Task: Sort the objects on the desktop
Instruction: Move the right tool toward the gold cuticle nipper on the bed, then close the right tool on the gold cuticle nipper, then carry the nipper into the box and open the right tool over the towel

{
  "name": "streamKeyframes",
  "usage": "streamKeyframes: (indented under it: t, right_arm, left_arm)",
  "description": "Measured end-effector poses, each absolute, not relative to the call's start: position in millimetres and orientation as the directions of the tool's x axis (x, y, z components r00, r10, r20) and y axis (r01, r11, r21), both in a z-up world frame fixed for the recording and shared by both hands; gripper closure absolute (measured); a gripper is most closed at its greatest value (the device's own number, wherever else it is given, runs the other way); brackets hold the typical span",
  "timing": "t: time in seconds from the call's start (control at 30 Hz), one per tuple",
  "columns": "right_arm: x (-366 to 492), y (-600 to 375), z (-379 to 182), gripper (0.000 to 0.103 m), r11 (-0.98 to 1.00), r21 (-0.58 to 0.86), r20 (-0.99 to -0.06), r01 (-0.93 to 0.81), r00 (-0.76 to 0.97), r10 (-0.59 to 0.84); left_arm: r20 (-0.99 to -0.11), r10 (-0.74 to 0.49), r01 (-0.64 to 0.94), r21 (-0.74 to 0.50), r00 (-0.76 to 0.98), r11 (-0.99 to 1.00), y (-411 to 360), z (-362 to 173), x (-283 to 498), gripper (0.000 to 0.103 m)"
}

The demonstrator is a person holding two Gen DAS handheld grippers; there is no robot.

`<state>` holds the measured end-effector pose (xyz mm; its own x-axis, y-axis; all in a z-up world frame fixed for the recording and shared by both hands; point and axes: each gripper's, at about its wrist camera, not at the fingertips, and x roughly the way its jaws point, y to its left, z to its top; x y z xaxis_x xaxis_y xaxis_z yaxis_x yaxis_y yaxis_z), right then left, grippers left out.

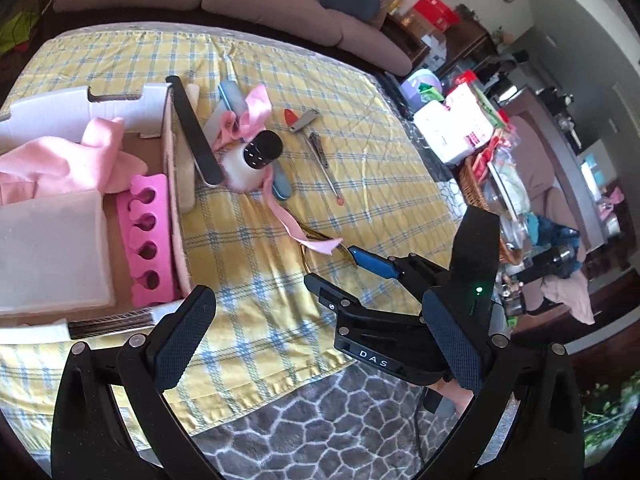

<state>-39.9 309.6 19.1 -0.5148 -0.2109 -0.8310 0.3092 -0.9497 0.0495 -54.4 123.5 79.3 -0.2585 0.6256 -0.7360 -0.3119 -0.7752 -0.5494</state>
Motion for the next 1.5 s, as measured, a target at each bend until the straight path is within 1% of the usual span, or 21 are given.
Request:
streamKeyframes:
  t: [0.13, 0.23, 0.33, 0.43, 0.5, 0.53, 0.57, 0.6, 0.67, 0.73, 0.8, 0.83, 0.87, 1.03, 1.2, 1.3, 1.5]
  right_arm:
    - [-18.2, 347.6, 34.7, 0.043, -0.970, 0.064, -0.825, 0.233, -0.535, -0.183]
    - [-4.5, 374.1, 40.7, 0.043, -0.976, 0.102, -0.819, 0.192, -0.540, -0.192]
    - [1.6, 390.9, 40.0, 0.043, -0.971, 0.173, -0.815, 0.163, -0.529, -0.234]
    - [5.3, 394.3, 38.0, 0.042, -0.964, 0.213, -0.816, 0.161, -0.513, -0.266]
    - [8.1, 391.6, 39.0, 0.042, -0.956, 0.240, -0.810, 0.170, -0.508, -0.294]
    - [9.5, 390.1, 39.9, 0.042, -0.950, 0.256, -0.805, 0.180, -0.505, -0.312]
    - [10.5, 387.3, 40.6, 0.042, -0.946, 0.264, -0.803, 0.187, -0.502, -0.323]
    - [12.2, 384.5, 41.8, 0.042, -0.943, 0.266, -0.800, 0.198, -0.500, -0.330]
    - [14.8, 378.1, 44.7, 0.042, -0.946, 0.246, -0.803, 0.212, -0.502, -0.321]
    - [16.4, 374.7, 48.8, 0.042, -0.945, 0.239, -0.797, 0.222, -0.512, -0.321]
    - [16.3, 373.6, 52.1, 0.042, -0.942, 0.250, -0.789, 0.223, -0.518, -0.332]
    - [16.5, 372.6, 54.8, 0.042, -0.941, 0.253, -0.783, 0.224, -0.524, -0.335]
    - [16.8, 369.6, 59.1, 0.042, -0.940, 0.253, -0.777, 0.230, -0.531, -0.339]
    - [10.5, 344.3, 86.5, 0.042, -0.932, 0.257, -0.738, 0.254, -0.571, -0.359]
    - [-8.0, 291.8, 111.6, 0.042, -0.918, 0.267, -0.705, 0.295, -0.589, -0.394]
    - [-21.7, 253.6, 116.5, 0.042, -0.898, 0.309, -0.687, 0.312, -0.581, -0.438]
    - [-46.1, 170.1, 115.4, 0.042, -0.863, 0.326, -0.685, 0.384, -0.533, -0.496]
  left_arm:
    - [-0.720, 0.667, -0.326, -0.595, -0.190, -0.735, 153.8, 68.8, -49.8, 0.000]
    - [-0.690, 0.716, -0.299, -0.664, -0.110, -0.686, 181.1, 51.1, -50.7, 0.000]
    - [-0.642, 0.766, -0.203, -0.748, -0.019, -0.632, 204.6, 25.1, -57.6, 0.000]
    - [-0.595, 0.803, -0.101, -0.800, 0.018, -0.591, 216.9, 2.4, -65.7, 0.001]
    - [-0.570, 0.822, -0.064, -0.821, 0.019, -0.568, 221.2, -5.5, -70.0, 0.007]
    - [-0.552, 0.833, -0.057, -0.833, 0.018, -0.551, 222.6, -7.5, -72.1, 0.015]
    - [-0.541, 0.841, -0.052, -0.840, 0.015, -0.540, 223.5, -8.6, -73.5, 0.032]
    - [-0.550, 0.835, -0.051, -0.834, 0.006, -0.549, 223.6, -8.5, -74.8, 0.038]
    - [-0.556, 0.831, -0.041, -0.830, -0.013, -0.556, 220.9, -9.0, -77.2, 0.061]
    - [-0.555, 0.831, -0.035, -0.831, -0.032, -0.556, 215.5, -8.2, -78.9, 0.074]
    - [-0.545, 0.838, -0.029, -0.837, -0.039, -0.546, 209.3, -6.4, -81.7, 0.079]
    - [-0.546, 0.837, -0.034, -0.836, -0.047, -0.547, 205.5, -3.1, -82.2, 0.084]
    - [-0.546, 0.836, -0.045, -0.835, -0.056, -0.548, 200.7, 1.6, -82.3, 0.086]
    - [-0.547, 0.830, -0.103, -0.824, -0.110, -0.557, 166.2, 38.1, -90.2, 0.086]
    - [-0.578, 0.799, -0.127, -0.791, -0.166, -0.599, 108.3, 69.3, -106.3, 0.086]
    - [-0.599, 0.774, -0.121, -0.769, -0.206, -0.628, 63.1, 79.7, -114.0, 0.086]
    - [-0.620, 0.739, -0.082, -0.749, -0.263, -0.658, -28.5, 81.8, -121.7, 0.086]
